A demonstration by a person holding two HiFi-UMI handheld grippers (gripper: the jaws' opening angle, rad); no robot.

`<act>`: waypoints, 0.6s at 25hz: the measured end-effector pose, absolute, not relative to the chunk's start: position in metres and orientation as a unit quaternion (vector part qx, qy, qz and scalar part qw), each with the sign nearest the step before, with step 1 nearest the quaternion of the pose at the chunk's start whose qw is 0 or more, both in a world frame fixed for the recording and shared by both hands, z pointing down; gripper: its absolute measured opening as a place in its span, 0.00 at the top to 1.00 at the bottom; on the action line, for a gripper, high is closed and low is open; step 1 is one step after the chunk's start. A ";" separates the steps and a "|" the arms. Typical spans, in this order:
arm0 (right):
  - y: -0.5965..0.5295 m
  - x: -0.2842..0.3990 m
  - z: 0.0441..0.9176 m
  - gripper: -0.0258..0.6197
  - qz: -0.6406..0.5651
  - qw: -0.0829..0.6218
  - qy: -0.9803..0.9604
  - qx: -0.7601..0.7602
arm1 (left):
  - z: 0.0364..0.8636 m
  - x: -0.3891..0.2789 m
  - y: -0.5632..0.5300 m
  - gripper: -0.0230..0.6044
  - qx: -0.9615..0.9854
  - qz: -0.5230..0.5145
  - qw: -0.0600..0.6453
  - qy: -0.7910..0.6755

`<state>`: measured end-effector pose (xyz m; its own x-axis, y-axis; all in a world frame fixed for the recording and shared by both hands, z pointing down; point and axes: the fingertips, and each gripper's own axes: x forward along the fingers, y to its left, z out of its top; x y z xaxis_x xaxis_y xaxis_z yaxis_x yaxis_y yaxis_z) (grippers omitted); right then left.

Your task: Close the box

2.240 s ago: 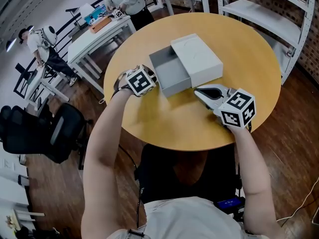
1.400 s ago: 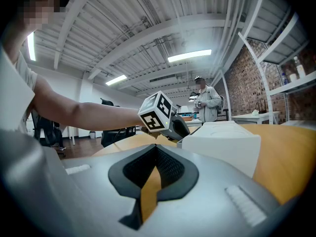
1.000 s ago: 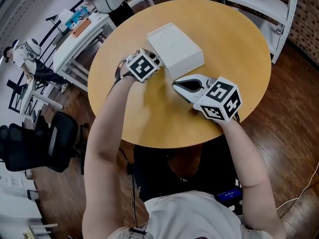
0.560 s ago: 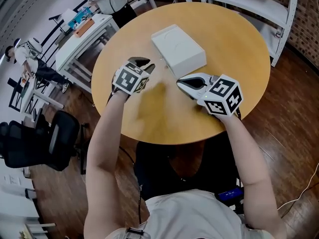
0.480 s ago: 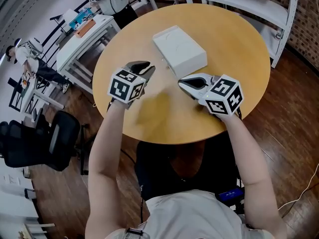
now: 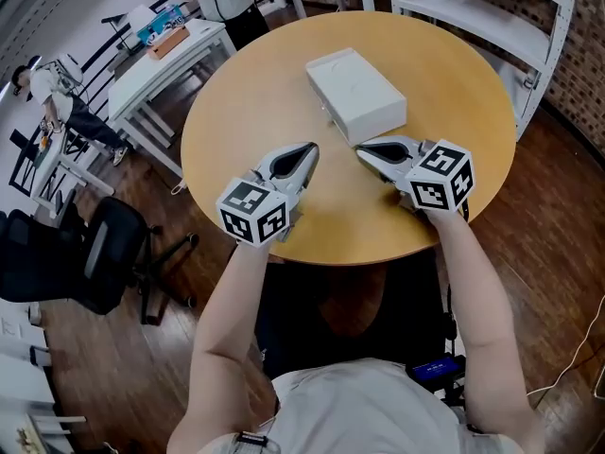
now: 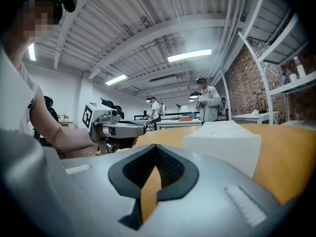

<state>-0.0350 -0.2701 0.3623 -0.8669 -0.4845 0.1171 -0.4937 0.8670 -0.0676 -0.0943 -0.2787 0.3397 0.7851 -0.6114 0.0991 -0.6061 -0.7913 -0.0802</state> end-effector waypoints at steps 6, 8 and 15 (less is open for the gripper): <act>-0.270 -0.036 0.359 0.96 0.047 0.049 -0.965 0.254 | 0.345 -0.102 -0.278 0.96 -0.950 -0.034 -0.015 0.309; -0.271 -0.036 0.360 0.96 0.047 0.048 -0.965 0.254 | 0.351 -0.101 -0.278 0.96 -0.951 -0.043 -0.028 0.304; -0.273 -0.036 0.357 0.96 0.049 0.049 -0.964 0.256 | 0.357 -0.096 -0.278 0.96 -0.954 -0.061 -0.042 0.289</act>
